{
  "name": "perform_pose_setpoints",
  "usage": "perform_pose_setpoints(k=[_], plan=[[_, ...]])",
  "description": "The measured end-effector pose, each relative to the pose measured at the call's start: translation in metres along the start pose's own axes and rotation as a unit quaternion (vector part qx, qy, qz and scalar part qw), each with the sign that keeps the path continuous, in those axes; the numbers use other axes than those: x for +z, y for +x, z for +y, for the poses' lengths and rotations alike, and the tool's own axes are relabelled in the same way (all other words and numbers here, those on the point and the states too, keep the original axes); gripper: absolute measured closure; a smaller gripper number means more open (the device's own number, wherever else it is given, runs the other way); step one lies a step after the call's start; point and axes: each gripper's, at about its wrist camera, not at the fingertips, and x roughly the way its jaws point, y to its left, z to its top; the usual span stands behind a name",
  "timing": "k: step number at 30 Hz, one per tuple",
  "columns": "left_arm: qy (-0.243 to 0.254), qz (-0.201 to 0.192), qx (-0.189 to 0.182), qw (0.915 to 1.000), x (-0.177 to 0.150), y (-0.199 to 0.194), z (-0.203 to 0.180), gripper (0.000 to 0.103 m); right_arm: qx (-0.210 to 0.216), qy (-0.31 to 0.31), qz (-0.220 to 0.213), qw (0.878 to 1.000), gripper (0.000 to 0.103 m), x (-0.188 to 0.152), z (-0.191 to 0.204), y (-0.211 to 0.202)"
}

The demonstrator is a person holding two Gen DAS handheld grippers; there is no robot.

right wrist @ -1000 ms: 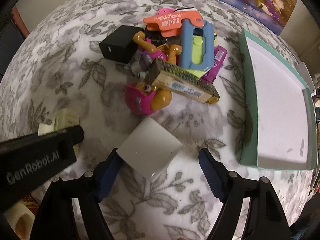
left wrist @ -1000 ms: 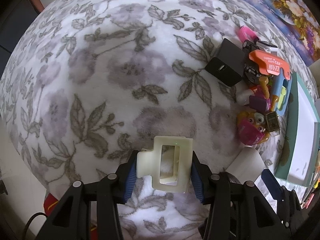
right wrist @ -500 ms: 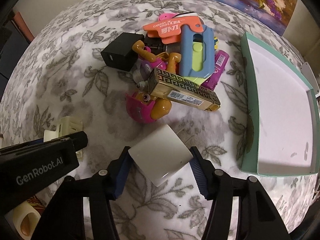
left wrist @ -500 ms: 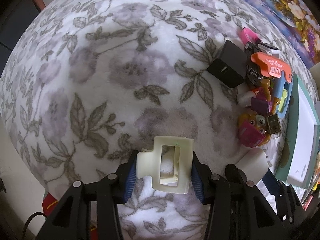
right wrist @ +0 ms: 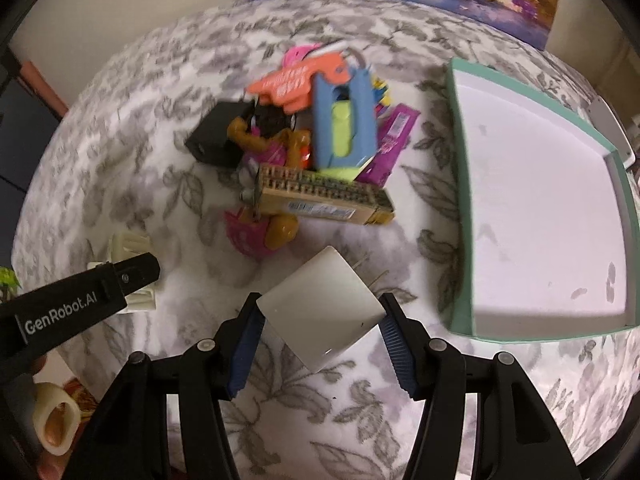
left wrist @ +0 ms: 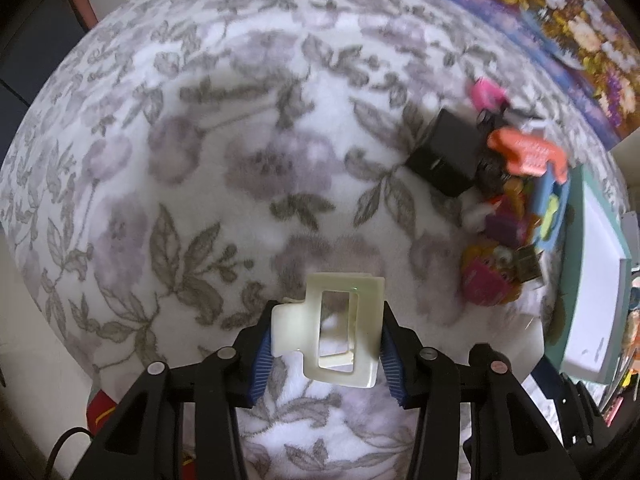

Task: Organize rigid objects
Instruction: 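Carry the clip and charger into the teal-rimmed tray and open both grippers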

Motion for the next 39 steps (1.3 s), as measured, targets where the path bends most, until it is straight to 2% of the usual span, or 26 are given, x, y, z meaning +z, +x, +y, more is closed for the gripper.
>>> perform_pose_setpoints(k=[4,7,11,14,19,27,34,39], plan=[[0.005,-0.032,-0.017,0.9993,0.001,-0.018,-0.008,0.054,0.02,0.031,-0.033,0.999,0.043,0.005,-0.015,-0.025],[0.015,-0.054,-0.015,0.9983,0.001,-0.033,-0.021,0.054,0.018,0.059,-0.06,0.996,0.043,0.009,-0.031,-0.04],[0.041,-0.067,-0.027,0.9965,0.009,-0.05,-0.05,0.054,-0.015,0.104,-0.08,0.991,0.043,0.022,-0.066,-0.046],[0.076,-0.077,-0.022,0.9938,0.014,-0.058,-0.083,0.054,-0.064,0.133,-0.088,0.985,0.043,0.026,-0.096,-0.046],[0.132,-0.067,-0.022,0.9887,0.023,-0.054,-0.146,0.054,-0.094,0.205,-0.078,0.971,0.043,0.025,-0.155,-0.045],[0.196,-0.06,-0.022,0.9785,0.023,-0.043,-0.229,0.054,-0.138,0.243,-0.1,0.955,0.043,0.033,-0.205,-0.052],[0.233,-0.064,-0.026,0.9701,0.025,-0.027,-0.282,0.054,-0.156,0.267,-0.1,0.946,0.043,0.039,-0.242,-0.043],[0.245,-0.065,-0.026,0.9669,0.027,-0.014,-0.306,0.053,-0.161,0.279,-0.095,0.942,0.043,0.042,-0.259,-0.034]])
